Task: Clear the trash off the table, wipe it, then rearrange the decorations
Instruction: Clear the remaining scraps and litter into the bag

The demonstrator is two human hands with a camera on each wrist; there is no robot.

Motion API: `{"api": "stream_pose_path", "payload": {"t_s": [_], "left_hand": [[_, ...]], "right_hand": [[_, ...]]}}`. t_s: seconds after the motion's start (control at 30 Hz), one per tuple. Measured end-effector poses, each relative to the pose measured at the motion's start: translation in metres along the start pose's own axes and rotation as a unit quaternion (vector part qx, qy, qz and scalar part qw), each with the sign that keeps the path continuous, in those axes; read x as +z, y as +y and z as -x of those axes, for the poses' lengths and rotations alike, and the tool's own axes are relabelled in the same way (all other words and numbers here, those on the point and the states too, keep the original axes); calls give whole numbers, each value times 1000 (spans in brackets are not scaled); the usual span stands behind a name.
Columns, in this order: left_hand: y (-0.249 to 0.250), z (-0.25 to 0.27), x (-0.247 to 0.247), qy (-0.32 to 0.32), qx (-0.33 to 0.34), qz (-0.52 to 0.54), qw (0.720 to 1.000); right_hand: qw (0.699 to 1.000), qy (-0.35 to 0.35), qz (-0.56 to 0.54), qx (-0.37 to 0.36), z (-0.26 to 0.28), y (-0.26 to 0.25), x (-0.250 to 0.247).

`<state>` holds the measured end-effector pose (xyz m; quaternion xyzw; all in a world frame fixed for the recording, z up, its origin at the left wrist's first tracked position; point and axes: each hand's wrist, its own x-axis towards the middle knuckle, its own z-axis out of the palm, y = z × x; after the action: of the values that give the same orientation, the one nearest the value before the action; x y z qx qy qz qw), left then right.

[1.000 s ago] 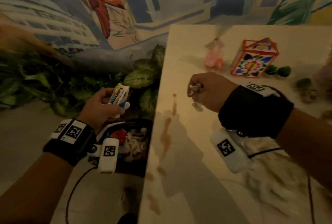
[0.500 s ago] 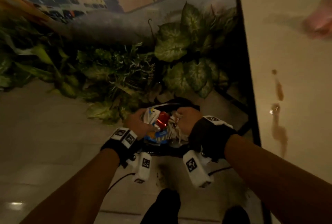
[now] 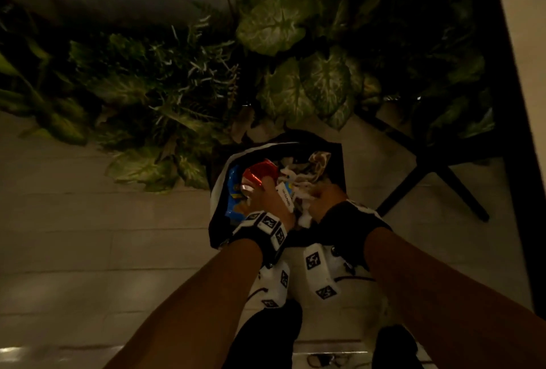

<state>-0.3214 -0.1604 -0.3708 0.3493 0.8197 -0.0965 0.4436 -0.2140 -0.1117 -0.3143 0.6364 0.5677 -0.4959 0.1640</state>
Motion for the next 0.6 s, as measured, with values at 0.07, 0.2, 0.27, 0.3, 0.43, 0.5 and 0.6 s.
{"api": "stream_pose_path", "payload": {"t_s": [0.07,0.2,0.27,0.3,0.43,0.5,0.6], "left_hand": [[-2,-10,8,7,6,-14,1000],[-8,-26,16,-12,3,-90,996],[-9,-25,13,-16,12,-115,993],[-10,-25,12,-24,19,-126,991],[-7,-5,-3,-52,52,-147,986],[-2,10,-19,-29,95,-119,988],[9,40,-63,44,171,-43,983]], "right_hand": [[999,-18,26,-4,-11,5,11],[999,-23,24,21,-38,17,27],[998,-37,38,26,-43,18,24],[997,-53,46,23,-42,18,21],[996,-66,66,3,-21,13,1],[998,-40,40,-11,-1,4,-10],[997,-17,-6,-68,39,-16,-25]]}}
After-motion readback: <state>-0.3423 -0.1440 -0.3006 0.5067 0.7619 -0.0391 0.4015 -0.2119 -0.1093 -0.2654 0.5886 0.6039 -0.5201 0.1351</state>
